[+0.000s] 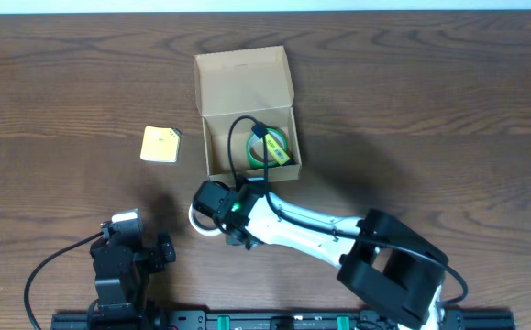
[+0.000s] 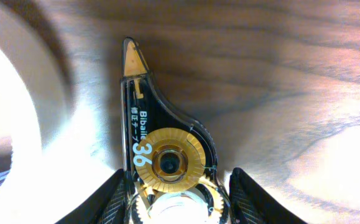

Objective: Pack container
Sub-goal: 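Carry the correction tape dispenser into the box and release it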

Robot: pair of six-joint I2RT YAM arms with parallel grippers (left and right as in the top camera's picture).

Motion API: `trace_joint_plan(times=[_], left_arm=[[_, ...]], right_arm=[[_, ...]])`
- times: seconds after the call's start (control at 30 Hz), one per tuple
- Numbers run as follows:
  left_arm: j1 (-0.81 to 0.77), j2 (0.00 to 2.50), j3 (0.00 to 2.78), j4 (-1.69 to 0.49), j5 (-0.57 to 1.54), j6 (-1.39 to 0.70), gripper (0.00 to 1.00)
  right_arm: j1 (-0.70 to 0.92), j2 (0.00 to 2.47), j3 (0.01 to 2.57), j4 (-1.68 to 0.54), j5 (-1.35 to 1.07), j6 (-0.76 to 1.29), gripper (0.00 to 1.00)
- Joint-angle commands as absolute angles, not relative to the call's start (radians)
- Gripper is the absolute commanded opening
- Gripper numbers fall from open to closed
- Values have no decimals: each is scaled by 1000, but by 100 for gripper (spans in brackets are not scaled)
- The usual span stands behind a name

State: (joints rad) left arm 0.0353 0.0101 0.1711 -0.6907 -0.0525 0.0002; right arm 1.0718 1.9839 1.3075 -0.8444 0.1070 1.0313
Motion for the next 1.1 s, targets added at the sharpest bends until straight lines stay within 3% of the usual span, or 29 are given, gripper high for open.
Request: trace_joint_plan(times=[0.0,0.33,0.7,1.07], left_arm=[[34,4,160,-691,-60,8,95],[34,4,160,-691,-60,8,96],[34,4,160,-691,-60,8,95],[34,4,160,-691,-59,8,95]], right_arm=[[1093,1991,1372,-878,102,984,22],[1133,1991,1674,-1113,329,812,21],[805,1995,1800,-971,340,499,23],[740,2155,1797,-1024,306,493,22]])
